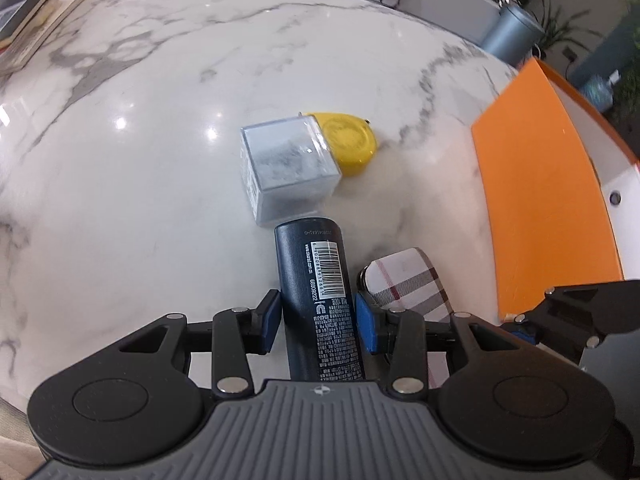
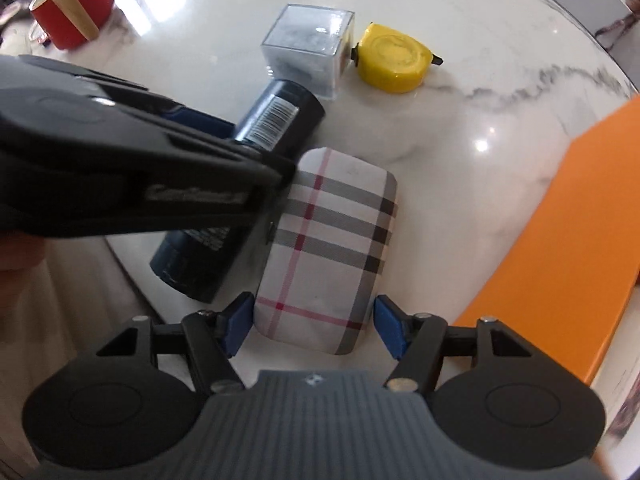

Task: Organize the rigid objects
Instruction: 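Grasp the dark blue spray can with the left tool while the right tool grasps the plaid case, then lift the spray can with the left tool while the right tool lifts the plaid case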

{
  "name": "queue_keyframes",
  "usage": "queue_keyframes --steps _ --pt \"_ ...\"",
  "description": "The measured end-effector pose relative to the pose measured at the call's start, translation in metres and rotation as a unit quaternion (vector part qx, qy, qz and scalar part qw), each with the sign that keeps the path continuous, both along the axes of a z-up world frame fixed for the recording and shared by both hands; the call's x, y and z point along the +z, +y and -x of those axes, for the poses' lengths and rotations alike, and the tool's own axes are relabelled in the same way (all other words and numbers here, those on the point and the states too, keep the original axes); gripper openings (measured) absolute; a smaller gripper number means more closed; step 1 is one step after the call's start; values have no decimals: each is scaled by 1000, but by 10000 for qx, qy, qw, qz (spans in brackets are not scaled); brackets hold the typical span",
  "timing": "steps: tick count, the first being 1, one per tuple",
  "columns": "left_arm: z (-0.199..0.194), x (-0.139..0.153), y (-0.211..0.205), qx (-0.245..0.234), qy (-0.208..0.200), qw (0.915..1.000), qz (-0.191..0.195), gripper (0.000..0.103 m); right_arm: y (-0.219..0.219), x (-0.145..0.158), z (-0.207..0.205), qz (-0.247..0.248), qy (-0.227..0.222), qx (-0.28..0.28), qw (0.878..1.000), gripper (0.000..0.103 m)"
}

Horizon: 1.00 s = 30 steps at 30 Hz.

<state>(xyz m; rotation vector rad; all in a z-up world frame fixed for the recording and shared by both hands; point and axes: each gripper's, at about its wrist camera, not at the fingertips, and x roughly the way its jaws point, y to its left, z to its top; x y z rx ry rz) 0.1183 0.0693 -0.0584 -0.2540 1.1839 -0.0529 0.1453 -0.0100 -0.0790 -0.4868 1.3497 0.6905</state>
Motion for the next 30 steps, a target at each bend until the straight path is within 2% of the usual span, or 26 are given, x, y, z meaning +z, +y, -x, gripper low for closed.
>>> queue_keyframes --steps 5,7,10,12,14,17,24,27,30 --pt "4 -1 4 71 172 9998 0 51 -12 3 13 -347 -294 -385 9982 67" --pt "10 0 0 -32 247 9996 -132 62 -19 12 19 -603 -494 -615 9951 69" --pt "15 4 -5 -106 160 9994 -281 64 -29 16 22 -1005 -593 -1018 9879 71" --pt "15 4 -3 -43 177 9992 -344 65 -28 14 24 -1073 -633 -1161 9854 72" --pt "16 1 0 40 285 9992 -261 67 -21 8 26 -941 -713 -1143 9864 72" --pt "15 -1 1 79 353 9990 -246 67 -16 2 28 -792 -848 -1122 9869 74" --pt "16 -2 -19 -365 246 9962 -746 60 -23 -1 28 -837 -1013 -1037 9859 73" --pt "17 -2 -21 -393 201 9957 -812 54 -23 -1 31 -809 -1093 -853 9870 72" --pt "17 -3 -22 -386 180 9959 -799 53 -21 -2 34 -725 -1195 -699 9877 70"
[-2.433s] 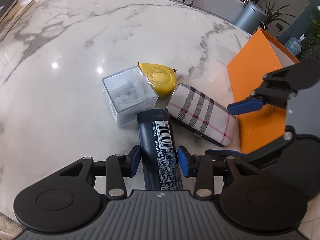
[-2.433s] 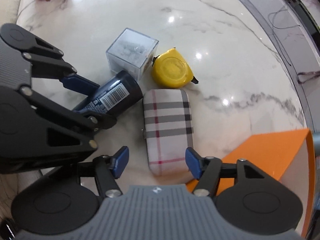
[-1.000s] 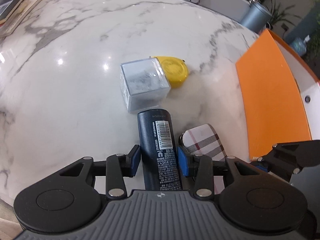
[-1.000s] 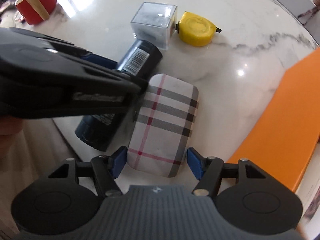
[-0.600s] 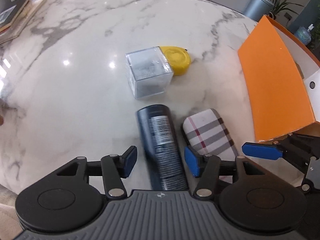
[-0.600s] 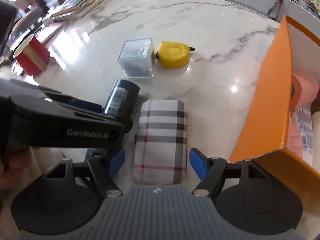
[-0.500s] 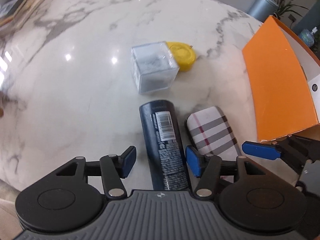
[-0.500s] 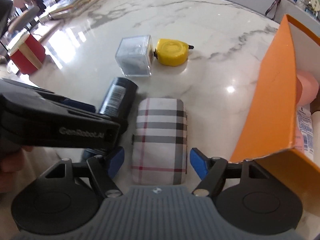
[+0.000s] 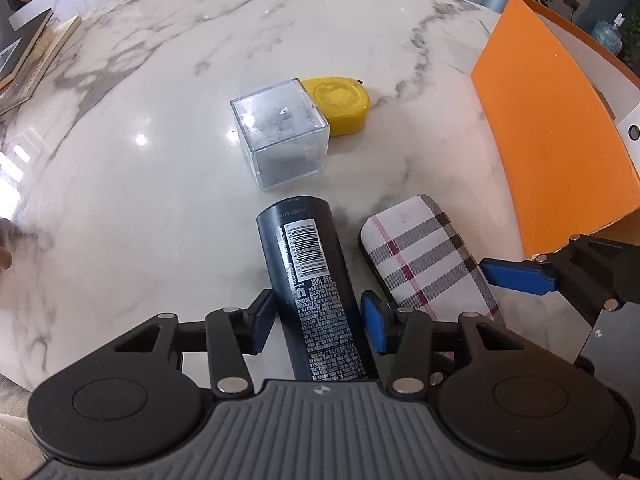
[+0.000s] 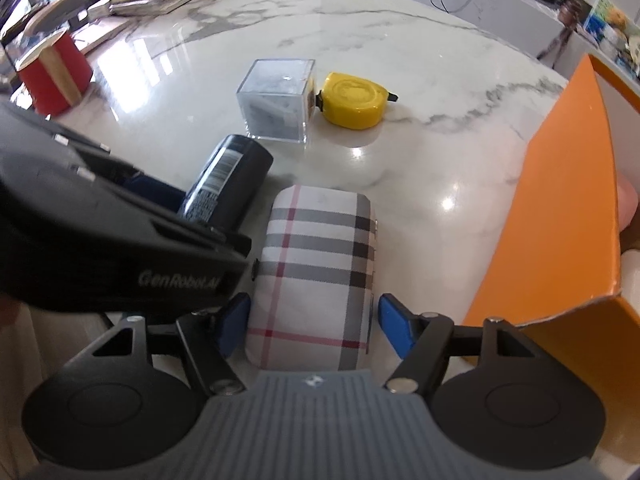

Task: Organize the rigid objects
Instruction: 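Lift the spray can with the left tool while the right tool lifts the plaid case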

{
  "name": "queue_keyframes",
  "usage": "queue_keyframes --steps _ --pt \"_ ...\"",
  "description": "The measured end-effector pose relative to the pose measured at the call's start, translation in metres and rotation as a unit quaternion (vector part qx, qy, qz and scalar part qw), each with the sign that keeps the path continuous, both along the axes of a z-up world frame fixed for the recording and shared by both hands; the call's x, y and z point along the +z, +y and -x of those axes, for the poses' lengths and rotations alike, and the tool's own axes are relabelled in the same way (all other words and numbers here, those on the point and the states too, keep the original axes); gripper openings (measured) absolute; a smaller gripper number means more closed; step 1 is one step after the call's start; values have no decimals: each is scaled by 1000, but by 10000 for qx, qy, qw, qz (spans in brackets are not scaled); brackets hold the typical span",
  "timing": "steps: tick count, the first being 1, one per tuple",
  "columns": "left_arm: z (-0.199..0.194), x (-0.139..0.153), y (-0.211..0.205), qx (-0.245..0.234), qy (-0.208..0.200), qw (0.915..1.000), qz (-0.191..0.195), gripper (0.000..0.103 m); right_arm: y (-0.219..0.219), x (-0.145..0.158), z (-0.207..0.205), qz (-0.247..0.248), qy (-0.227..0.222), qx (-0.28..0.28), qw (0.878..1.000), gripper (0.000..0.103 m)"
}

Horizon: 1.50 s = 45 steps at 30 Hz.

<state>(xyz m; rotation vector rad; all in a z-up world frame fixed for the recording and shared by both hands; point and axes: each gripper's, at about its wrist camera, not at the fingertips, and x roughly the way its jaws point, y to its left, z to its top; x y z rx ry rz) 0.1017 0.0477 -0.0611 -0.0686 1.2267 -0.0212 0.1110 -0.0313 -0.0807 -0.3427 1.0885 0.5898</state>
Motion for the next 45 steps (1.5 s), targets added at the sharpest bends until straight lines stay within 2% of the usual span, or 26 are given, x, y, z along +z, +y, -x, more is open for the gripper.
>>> queue_keyframes --steps 3,7,18,22,33,45 --pt "0 0 -1 -52 -22 10000 -17 52 -1 0 0 -6 -8 -12 10000 65" --pt "0 0 -1 -48 -54 10000 30 50 -1 -1 -2 -32 -20 -63 10000 64" --pt "1 2 9 124 -154 9969 759 47 -12 4 -3 -242 162 -351 9990 64" --pt "4 10 9 114 -400 9954 867 46 -15 8 -1 -312 157 -370 9987 64" --pt "12 26 10 113 -656 9909 1170 46 -23 24 4 -532 80 -493 9973 63" --pt "28 49 8 222 -940 9892 1103 46 -37 43 14 -670 -81 -634 9957 63"
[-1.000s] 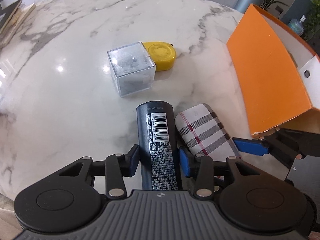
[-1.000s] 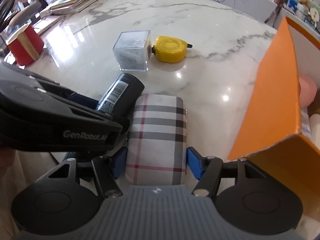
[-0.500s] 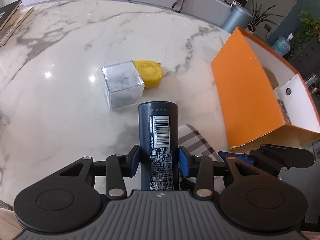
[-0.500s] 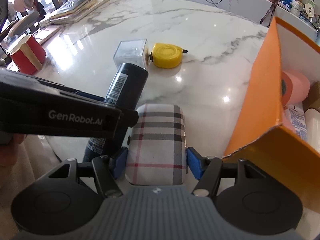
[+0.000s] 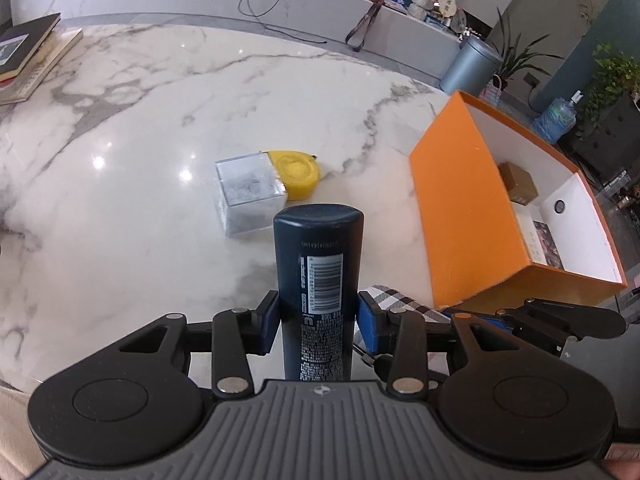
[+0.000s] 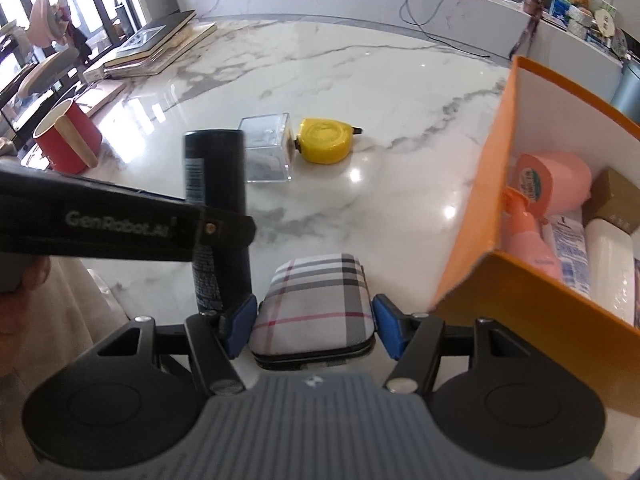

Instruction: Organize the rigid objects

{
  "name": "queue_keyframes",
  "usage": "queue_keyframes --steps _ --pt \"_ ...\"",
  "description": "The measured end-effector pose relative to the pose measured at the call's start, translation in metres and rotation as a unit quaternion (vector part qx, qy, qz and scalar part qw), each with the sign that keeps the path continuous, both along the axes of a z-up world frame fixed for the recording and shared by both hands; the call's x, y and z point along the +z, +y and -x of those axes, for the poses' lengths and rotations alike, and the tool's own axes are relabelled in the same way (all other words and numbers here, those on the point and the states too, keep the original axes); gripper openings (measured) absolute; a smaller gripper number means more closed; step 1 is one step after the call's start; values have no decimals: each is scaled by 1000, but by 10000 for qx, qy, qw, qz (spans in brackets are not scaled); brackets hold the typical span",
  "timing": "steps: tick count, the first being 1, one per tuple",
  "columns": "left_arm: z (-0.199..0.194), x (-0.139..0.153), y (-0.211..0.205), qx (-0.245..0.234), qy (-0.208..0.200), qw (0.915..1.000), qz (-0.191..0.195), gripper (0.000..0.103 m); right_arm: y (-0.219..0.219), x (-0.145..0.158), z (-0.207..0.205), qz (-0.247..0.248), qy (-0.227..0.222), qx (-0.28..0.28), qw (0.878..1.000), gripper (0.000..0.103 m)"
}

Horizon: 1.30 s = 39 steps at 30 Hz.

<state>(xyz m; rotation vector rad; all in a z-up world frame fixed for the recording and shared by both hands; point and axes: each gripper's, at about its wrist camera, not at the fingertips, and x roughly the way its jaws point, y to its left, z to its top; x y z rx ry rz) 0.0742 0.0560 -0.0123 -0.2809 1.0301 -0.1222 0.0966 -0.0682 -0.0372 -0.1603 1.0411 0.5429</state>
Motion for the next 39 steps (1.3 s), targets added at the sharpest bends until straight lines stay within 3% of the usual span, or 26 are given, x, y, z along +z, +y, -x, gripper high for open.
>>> queue_keyframes --steps 4,5,6,8,11,16,25,32,35,39 --pt "4 5 -9 -90 -51 9999 -11 46 -10 6 3 -108 2 -136 9998 60" --pt "5 6 -11 -112 -66 9999 -30 46 -11 8 4 -54 -60 -155 9998 24" --pt "6 6 -13 -127 -74 9999 -48 46 -13 11 5 78 -220 -214 9995 24" --pt "8 8 -17 -152 -84 9998 -60 46 -20 9 2 -203 130 -206 9995 16" --pt "11 7 -22 -194 -71 9998 -46 46 -22 3 5 -69 124 -261 9996 16" --pt "12 1 -26 -163 -44 9999 -23 46 -27 -1 1 -339 328 -380 9982 16" --pt "10 -8 -10 138 29 9999 33 46 -12 6 7 -522 357 -76 9980 15" --pt "7 -19 -4 205 161 9996 141 46 5 -5 4 -375 408 50 9985 23" --pt "3 -26 1 256 293 9986 344 46 5 -12 -2 -527 598 15 9968 24" --pt "0 -33 5 354 484 9976 340 46 -4 -27 -12 -937 968 -269 9905 27"
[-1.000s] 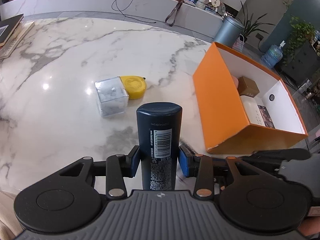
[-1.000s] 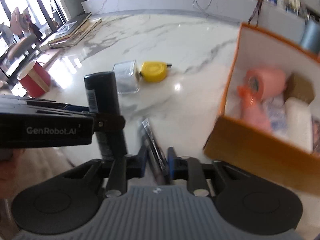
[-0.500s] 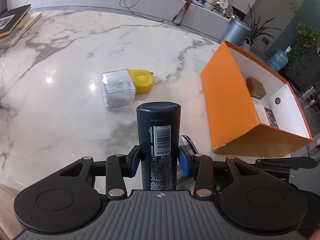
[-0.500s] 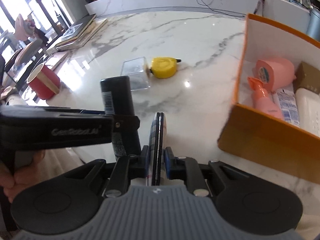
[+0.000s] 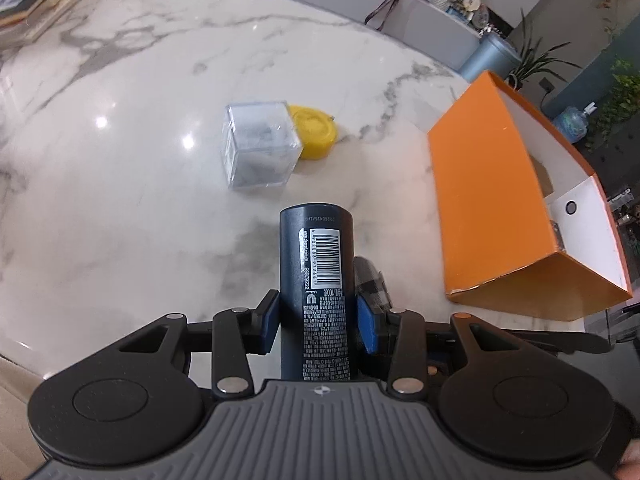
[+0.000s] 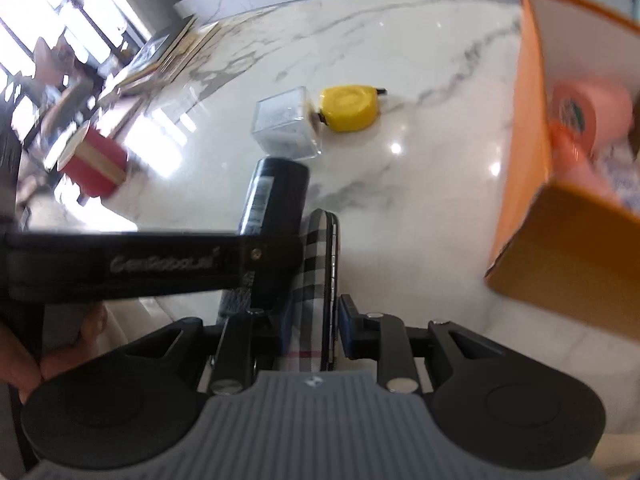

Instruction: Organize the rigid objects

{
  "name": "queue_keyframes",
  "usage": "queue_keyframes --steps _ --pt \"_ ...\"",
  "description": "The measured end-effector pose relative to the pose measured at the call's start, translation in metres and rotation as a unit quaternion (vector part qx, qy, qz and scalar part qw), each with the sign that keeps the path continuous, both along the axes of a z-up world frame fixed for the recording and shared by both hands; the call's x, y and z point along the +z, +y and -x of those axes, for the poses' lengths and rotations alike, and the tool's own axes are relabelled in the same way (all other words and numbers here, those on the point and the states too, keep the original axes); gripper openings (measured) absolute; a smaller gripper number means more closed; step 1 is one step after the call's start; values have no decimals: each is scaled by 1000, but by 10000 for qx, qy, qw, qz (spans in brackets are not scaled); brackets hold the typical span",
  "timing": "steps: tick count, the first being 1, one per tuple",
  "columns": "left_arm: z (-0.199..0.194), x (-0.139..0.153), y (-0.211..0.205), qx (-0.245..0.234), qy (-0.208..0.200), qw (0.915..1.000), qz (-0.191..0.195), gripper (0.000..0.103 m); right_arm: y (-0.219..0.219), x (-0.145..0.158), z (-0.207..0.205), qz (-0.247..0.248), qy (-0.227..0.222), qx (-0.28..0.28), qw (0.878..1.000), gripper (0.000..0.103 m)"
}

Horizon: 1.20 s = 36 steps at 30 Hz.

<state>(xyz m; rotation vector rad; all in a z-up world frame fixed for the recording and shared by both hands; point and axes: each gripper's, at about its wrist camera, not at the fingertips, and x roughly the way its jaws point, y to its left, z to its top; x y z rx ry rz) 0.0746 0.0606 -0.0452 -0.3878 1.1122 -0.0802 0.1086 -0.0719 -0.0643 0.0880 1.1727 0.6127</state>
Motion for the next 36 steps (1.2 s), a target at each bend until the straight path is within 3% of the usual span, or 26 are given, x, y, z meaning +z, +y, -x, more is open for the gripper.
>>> queue_keyframes --steps 6,9,12,18,21,23,30,36 --pt "0 -4 -2 59 70 9999 -142 46 -9 -21 -11 -340 513 -350 9975 37" --pt "0 -3 0 139 72 9998 -158 45 -8 -21 -12 -378 528 -381 9972 33" --pt "2 0 1 274 -5 9991 -316 45 -16 -12 -9 -596 501 -429 9960 20" --pt "-1 -4 -1 265 140 9983 -490 45 -16 20 -2 21 -174 -403 9990 15" --pt "-3 -9 -4 124 278 9990 -323 45 -9 25 2 285 -381 -195 9987 15" --pt "-5 -16 -3 180 444 9984 -286 45 -2 25 4 310 -413 -68 9986 15" --pt "-5 -15 -4 229 415 9982 -356 45 6 22 6 270 -396 113 9988 22" --pt "-4 -15 -2 239 410 9981 -397 46 3 -1 -2 -188 27 -121 9997 30"
